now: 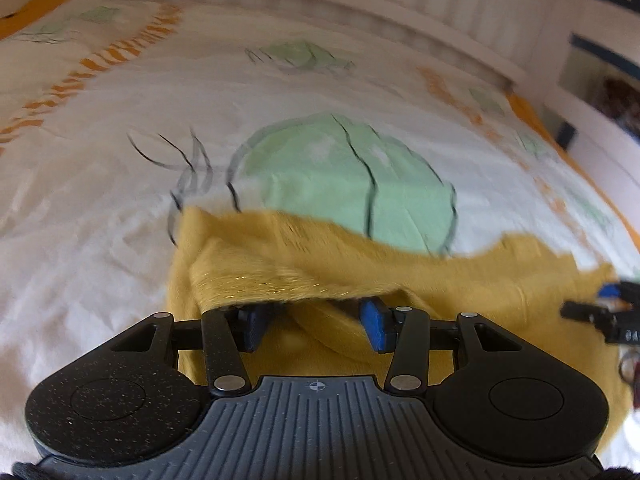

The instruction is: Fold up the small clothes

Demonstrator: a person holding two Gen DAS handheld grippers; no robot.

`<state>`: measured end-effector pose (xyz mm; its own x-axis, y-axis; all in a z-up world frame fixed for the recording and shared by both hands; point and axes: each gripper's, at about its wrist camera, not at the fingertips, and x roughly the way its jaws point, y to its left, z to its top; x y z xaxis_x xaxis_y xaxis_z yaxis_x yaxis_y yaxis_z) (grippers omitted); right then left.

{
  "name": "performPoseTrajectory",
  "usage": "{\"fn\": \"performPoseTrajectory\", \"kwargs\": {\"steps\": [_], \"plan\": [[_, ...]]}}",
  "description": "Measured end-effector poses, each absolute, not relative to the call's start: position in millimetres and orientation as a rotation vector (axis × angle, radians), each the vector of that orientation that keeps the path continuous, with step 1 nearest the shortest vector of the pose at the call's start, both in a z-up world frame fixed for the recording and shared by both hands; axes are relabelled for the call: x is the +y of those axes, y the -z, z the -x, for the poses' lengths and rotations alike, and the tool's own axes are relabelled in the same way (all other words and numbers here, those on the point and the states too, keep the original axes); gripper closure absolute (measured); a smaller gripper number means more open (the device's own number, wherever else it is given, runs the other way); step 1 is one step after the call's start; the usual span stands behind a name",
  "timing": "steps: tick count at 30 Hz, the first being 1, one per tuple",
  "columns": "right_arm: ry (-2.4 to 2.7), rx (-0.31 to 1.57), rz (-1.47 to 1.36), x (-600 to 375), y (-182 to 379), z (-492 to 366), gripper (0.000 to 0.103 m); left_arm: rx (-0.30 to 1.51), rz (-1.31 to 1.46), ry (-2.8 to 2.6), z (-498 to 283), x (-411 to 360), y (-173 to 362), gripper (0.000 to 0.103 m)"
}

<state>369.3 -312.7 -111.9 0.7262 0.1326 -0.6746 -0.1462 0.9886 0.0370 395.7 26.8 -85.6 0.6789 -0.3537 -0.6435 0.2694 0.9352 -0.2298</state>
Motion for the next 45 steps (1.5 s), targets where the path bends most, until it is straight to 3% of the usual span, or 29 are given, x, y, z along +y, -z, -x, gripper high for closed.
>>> {"fn": "performPoseTrajectory", "kwargs": {"steps": [11, 23, 29, 38, 45], "plan": [[-0.034, 0.722, -0.228, -355, 111, -383, 0.026, 0.669, 0.334, 0.179, -410, 69, 70, 0.057], [-0.038, 0.686, -0.212, -351, 91, -381, 0.026, 0.831, -0.142, 0.476, -394, -16, 74, 0.057], [-0.038, 0.675, -0.242, -358, 83, -381, 0.026, 0.846, -0.24, 0.514, -404, -69, 89, 0.054], [-0.006, 0.652, -0.24, -369, 69, -378, 0.025, 0.917, 0.077, 0.342, -472, -76, 85, 0.054], [-0.063, 0.719, -0.145, -353, 76, -384, 0.022, 0.866, 0.167, 0.342, -447, -63, 54, 0.054]]}}
